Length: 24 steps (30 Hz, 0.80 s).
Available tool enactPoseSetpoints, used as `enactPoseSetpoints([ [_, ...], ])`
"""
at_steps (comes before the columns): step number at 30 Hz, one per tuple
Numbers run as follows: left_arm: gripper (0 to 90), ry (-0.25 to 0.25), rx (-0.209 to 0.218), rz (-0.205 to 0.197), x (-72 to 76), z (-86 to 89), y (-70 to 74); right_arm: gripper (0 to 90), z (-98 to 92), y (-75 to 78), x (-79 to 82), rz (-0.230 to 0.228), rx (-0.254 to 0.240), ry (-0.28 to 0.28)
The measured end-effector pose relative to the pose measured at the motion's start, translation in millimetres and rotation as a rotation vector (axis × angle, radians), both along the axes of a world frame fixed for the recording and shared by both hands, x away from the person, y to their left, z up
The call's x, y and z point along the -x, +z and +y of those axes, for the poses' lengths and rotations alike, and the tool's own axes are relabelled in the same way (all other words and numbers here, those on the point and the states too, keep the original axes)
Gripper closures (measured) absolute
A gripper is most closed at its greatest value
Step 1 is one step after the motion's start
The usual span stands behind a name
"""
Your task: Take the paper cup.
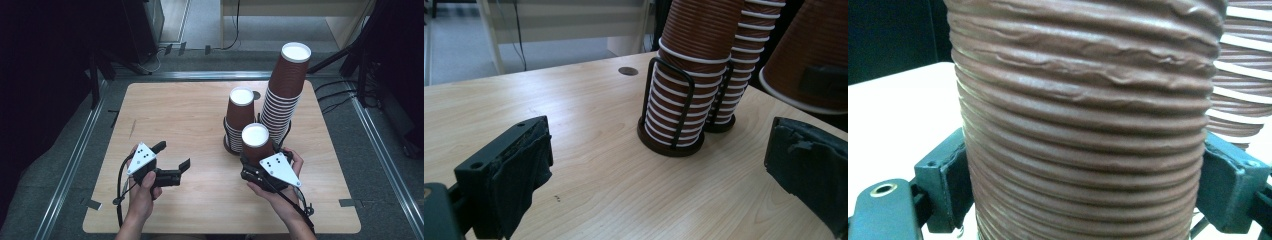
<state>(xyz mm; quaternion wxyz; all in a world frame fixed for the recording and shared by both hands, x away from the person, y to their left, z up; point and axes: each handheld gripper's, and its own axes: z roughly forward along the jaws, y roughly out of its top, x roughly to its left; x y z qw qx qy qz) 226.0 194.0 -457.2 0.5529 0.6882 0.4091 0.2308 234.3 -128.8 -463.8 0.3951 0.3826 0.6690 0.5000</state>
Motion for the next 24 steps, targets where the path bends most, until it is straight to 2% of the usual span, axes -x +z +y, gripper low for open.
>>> enactPoseSetpoints([
  [1,0.0,-0.008,0.007,0.000,0.8,-0.1,1.1,11.8,1.6,-2.7,-0.6,0.003,0.026,0.001],
  [9,0.0,-0.058,0.000,0.003,3.1,-10.3,2.9,11.6,7.0,-7.4,-0.1,-0.007,0.085,0.005],
  [11,0.0,-0.081,-0.004,0.004,4.5,-15.2,4.4,11.6,9.5,-9.8,0.4,-0.017,0.122,-0.001],
  [13,0.0,-0.089,-0.008,0.005,5.0,-17.0,5.1,11.5,10.1,-10.4,0.5,-0.021,0.129,-0.002],
  [15,0.0,-0.088,-0.015,0.008,5.7,-20.3,6.8,11.5,12.0,-12.8,0.6,-0.036,0.162,-0.005],
  [17,0.0,-0.126,0.005,0.010,6.9,-23.1,8.2,11.5,13.6,-14.3,1.0,-0.043,0.179,-0.008],
  [24,0.0,-0.157,0.024,0.013,8.8,-27.5,9.2,11.3,19.5,-18.2,3.4,-0.060,0.235,0.005],
])
